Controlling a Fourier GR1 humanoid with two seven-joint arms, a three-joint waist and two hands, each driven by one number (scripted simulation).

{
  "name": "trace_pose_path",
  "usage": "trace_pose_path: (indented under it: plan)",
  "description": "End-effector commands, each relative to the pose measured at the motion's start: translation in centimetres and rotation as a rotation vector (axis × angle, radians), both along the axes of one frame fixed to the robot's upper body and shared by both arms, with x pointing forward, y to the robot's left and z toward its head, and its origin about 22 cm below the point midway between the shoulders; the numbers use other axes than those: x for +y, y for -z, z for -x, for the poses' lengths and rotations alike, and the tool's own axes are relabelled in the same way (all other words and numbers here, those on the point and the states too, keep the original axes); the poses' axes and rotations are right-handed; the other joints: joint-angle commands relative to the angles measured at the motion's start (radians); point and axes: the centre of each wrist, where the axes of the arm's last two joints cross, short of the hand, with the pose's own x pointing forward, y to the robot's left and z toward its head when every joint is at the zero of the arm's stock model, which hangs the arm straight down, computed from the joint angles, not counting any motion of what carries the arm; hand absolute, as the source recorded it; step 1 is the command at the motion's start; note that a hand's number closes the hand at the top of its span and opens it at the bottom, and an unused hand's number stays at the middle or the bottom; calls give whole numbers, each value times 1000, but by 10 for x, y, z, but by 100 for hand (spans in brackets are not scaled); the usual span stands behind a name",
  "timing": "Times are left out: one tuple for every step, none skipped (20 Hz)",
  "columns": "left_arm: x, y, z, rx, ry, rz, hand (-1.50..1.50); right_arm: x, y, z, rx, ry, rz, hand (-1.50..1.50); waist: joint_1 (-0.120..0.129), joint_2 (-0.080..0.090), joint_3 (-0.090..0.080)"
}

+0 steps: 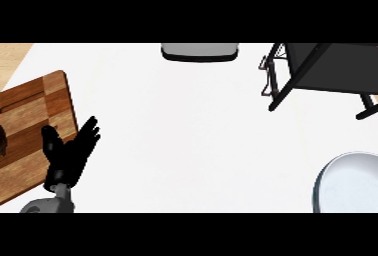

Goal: Pick the croissant from the placemat and place it in the tiered shelf

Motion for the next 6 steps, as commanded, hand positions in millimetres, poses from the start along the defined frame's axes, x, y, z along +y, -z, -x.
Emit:
trace_pose_path:
  plan:
    - [-10, 4, -5, 20, -10, 13, 0, -42, 19, 37, -5, -8, -25, -150, -10, 3, -1]
    - [8, 20, 10, 23, -12, 7, 0, -44, 0, 47, 10, -11, -45, -150, -7, 1, -3]
    - [-3, 15, 12, 39, 13, 18, 0, -51, 6, 52, -1, -7, -26, -150, 5, 6, -1]
    - [18, 6, 7, 32, -2, 9, 0, -57, 21, 53, 3, -38, -14, -150, 1, 4, -1]
    - [8, 4, -4, 16, -3, 4, 0, -64, 6, 69, -18, -50, 3, -150, -2, 7, 0]
    - [7, 9, 8, 18, -8, 13, 0, -69, 5, 76, -21, -37, 8, -150, 1, 3, -1]
